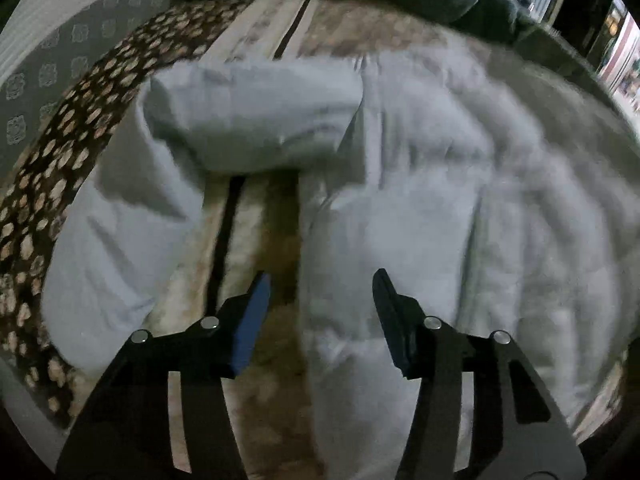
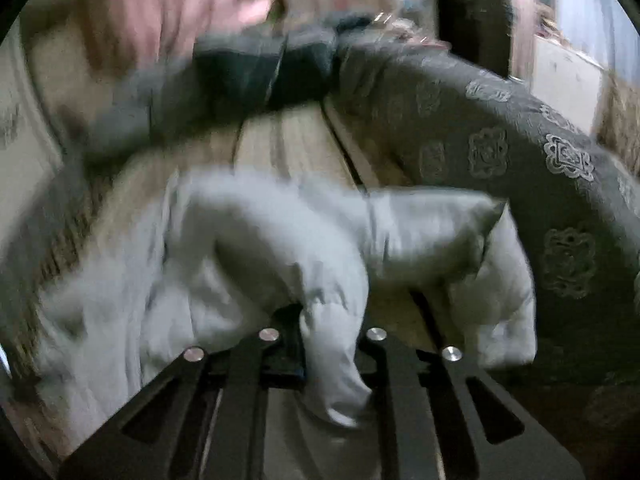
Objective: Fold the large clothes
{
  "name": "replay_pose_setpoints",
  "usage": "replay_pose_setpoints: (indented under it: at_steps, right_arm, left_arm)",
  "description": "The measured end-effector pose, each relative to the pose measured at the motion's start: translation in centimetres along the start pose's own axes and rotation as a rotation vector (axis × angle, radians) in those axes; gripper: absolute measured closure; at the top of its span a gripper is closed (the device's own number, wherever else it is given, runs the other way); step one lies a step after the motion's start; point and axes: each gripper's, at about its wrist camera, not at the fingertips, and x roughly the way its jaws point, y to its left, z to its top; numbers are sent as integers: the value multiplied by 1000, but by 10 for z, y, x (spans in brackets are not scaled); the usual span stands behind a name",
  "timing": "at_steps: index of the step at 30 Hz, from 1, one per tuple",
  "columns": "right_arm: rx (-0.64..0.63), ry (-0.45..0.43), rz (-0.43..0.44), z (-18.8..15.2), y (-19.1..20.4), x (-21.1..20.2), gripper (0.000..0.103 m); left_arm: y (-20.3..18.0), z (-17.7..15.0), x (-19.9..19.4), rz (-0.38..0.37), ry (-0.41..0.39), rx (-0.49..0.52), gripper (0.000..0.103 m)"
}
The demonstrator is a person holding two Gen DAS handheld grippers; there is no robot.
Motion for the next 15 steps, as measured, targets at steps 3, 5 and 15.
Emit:
replay_pose_setpoints:
  at_steps: [3, 5, 15]
  right_arm:
    - [-111, 202, 58, -29, 0, 34, 55]
    - [-144, 125, -7, -27, -8, 23, 37]
    - [102, -29, -64, -1, -71, 22, 17]
  left_arm:
    - [-7, 7, 3, -21, -16, -2, 36]
    - [-5, 8, 6, -14, -23, -34, 25]
    - [32, 45, 28, 313, -132, -11, 6]
